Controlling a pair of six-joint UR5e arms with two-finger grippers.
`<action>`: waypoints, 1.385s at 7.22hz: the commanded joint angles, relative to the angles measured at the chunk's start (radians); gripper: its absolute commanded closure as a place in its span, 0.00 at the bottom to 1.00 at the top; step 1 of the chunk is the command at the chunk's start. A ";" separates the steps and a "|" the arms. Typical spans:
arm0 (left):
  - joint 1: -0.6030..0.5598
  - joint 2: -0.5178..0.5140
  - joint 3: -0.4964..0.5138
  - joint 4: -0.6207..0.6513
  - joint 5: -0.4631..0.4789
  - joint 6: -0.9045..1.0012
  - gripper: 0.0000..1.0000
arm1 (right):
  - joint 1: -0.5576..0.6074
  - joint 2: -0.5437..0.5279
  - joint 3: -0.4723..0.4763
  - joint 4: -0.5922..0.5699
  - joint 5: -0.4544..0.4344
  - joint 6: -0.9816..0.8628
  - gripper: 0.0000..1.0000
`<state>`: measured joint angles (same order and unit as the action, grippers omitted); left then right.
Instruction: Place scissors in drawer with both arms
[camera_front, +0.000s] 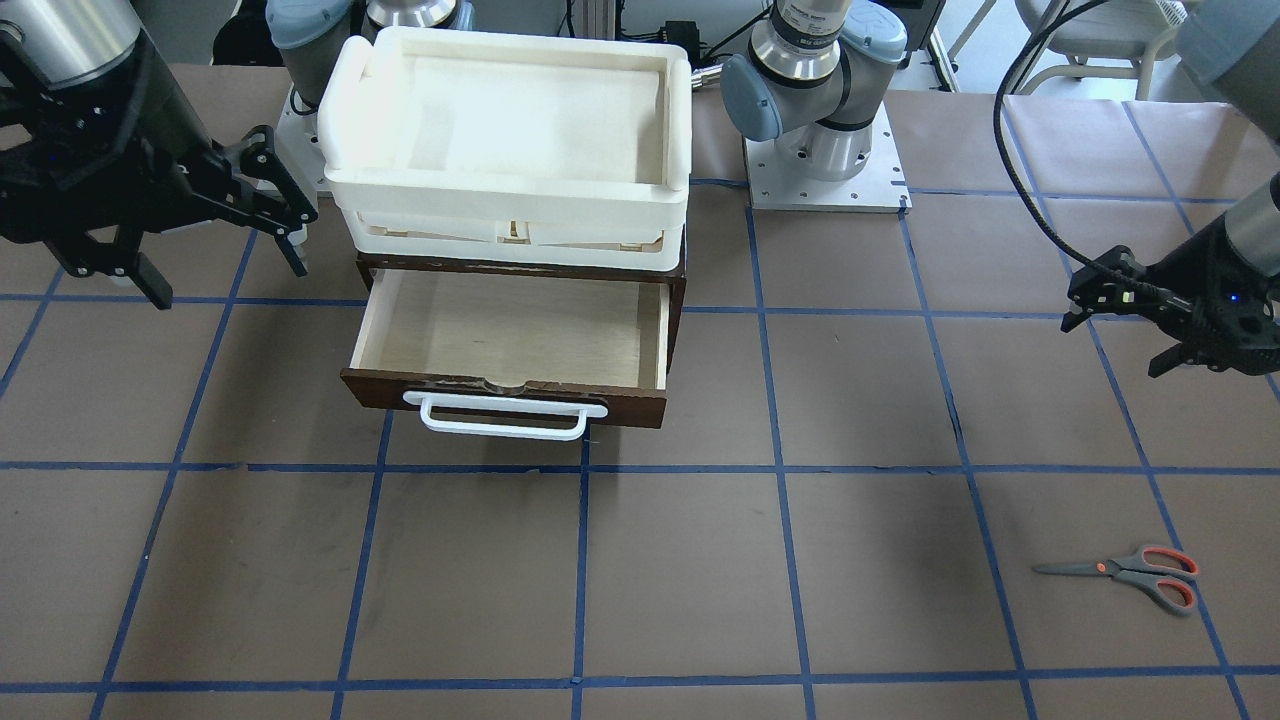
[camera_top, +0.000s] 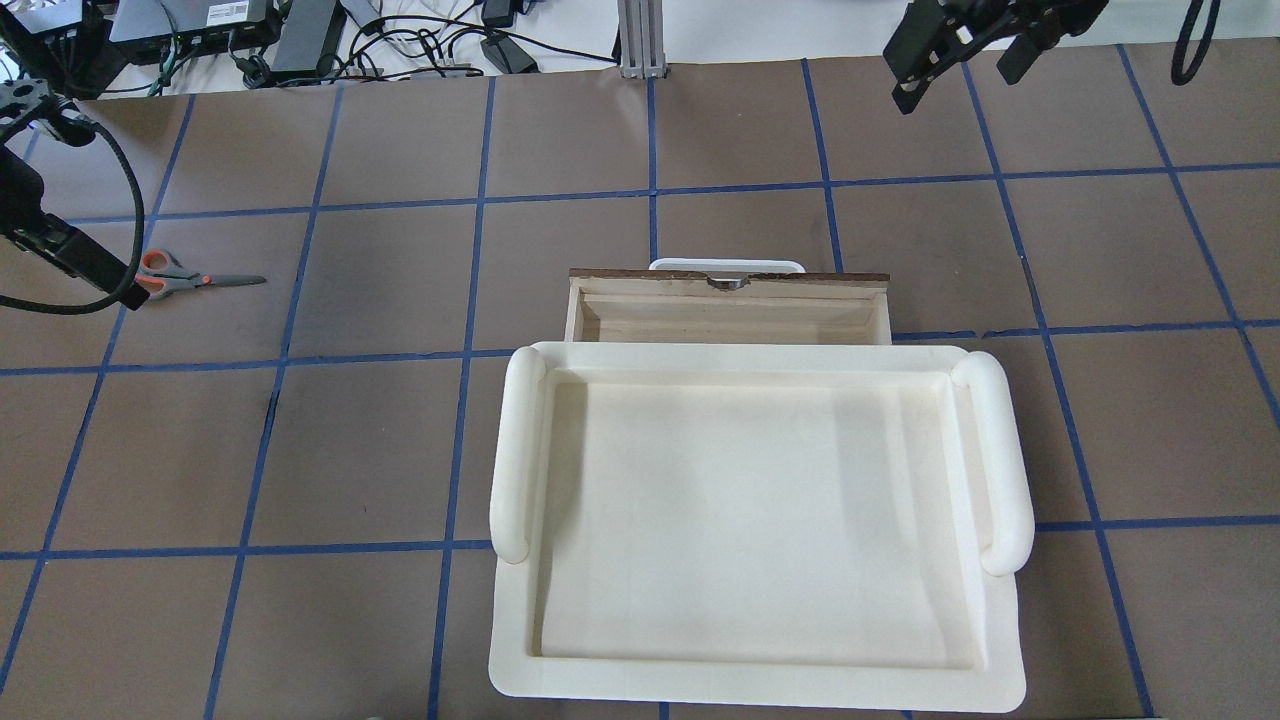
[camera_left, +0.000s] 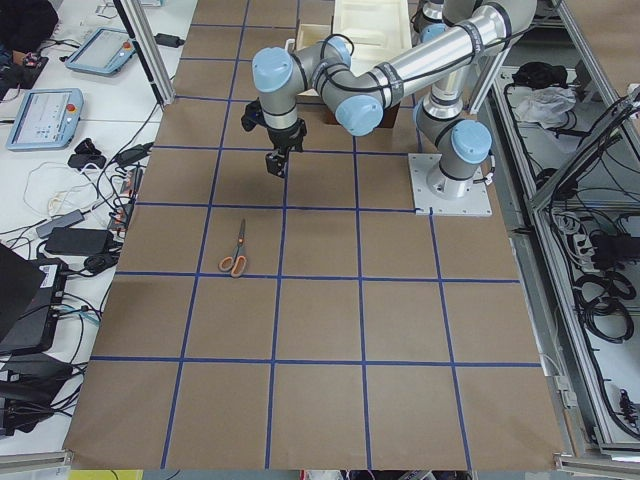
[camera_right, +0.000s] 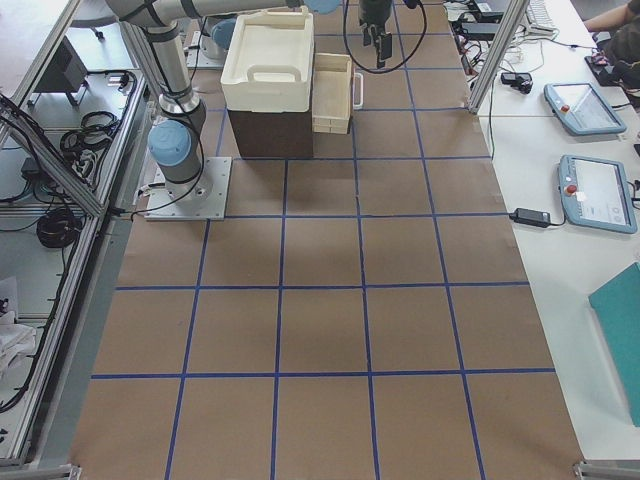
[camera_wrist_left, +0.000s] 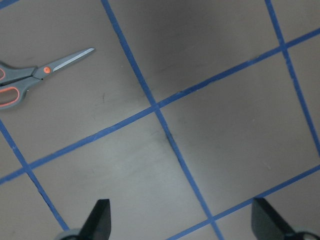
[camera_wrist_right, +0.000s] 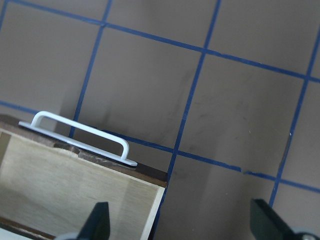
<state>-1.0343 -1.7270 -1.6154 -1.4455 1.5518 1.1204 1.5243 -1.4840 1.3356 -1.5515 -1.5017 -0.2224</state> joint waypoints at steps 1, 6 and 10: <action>0.039 -0.112 0.012 0.161 0.025 0.381 0.00 | 0.007 -0.016 0.010 0.007 -0.103 0.321 0.00; 0.097 -0.342 0.019 0.500 -0.012 1.045 0.00 | 0.017 -0.022 0.013 -0.010 -0.041 0.535 0.00; 0.097 -0.471 0.153 0.481 -0.093 1.177 0.02 | 0.020 -0.032 0.047 -0.047 -0.043 0.578 0.00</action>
<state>-0.9372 -2.1643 -1.5080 -0.9552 1.4617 2.2765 1.5439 -1.5141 1.3756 -1.5890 -1.5436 0.3505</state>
